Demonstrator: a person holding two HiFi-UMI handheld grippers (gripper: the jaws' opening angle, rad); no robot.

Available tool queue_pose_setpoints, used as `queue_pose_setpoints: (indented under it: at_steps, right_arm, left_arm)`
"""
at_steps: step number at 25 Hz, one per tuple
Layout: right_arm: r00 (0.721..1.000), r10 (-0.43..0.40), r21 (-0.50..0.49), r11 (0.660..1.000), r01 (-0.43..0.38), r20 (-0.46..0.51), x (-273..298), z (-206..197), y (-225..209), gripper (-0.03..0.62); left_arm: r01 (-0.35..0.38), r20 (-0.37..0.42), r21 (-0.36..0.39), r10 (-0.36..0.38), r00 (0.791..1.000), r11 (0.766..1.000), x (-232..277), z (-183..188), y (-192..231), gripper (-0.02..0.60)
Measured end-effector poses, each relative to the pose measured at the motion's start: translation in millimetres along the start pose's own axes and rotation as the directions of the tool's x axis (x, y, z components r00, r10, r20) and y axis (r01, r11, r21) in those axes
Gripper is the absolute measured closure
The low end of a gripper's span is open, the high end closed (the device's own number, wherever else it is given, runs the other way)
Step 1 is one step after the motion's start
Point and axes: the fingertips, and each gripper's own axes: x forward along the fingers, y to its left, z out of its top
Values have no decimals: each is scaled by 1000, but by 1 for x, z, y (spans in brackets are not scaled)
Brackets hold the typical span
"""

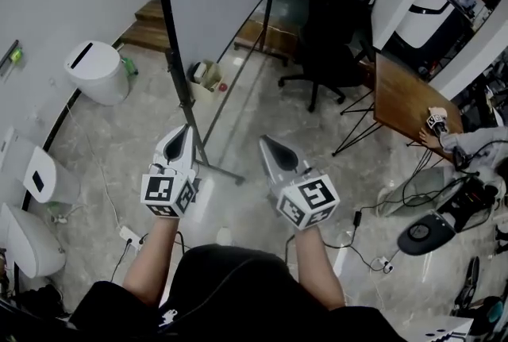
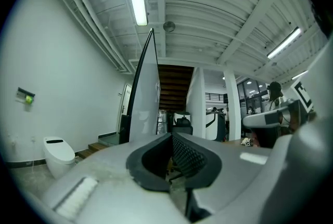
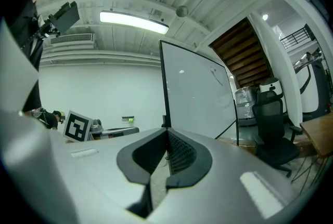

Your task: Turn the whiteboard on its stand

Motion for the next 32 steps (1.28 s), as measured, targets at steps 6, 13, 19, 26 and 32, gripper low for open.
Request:
queue_pose_setpoints:
  at_steps: [6, 13, 19, 26, 32]
  right_arm:
    - [999, -33, -6, 999, 33, -1, 28, -1, -5, 586]
    - [999, -31, -6, 1000, 31, -9, 54, -4, -5, 586]
    - [999, -32, -3, 999, 32, 16, 66, 4, -19, 586]
    - [1000, 10, -5, 1000, -10, 13, 73, 10, -31, 586]
    - [998, 65, -13, 998, -65, 7, 87, 14, -34, 586]
  left_arm:
    - [41, -8, -4, -41, 999, 999, 20, -6, 20, 578]
    - [45, -20, -9, -45, 999, 999, 33, -14, 41, 578]
    - [33, -15, 4, -33, 999, 999, 46, -10, 48, 578]
    - [-55, -11, 12, 55, 998, 998, 57, -3, 65, 577]
    - [-114, -3, 46, 114, 993, 992, 66, 6, 87, 558]
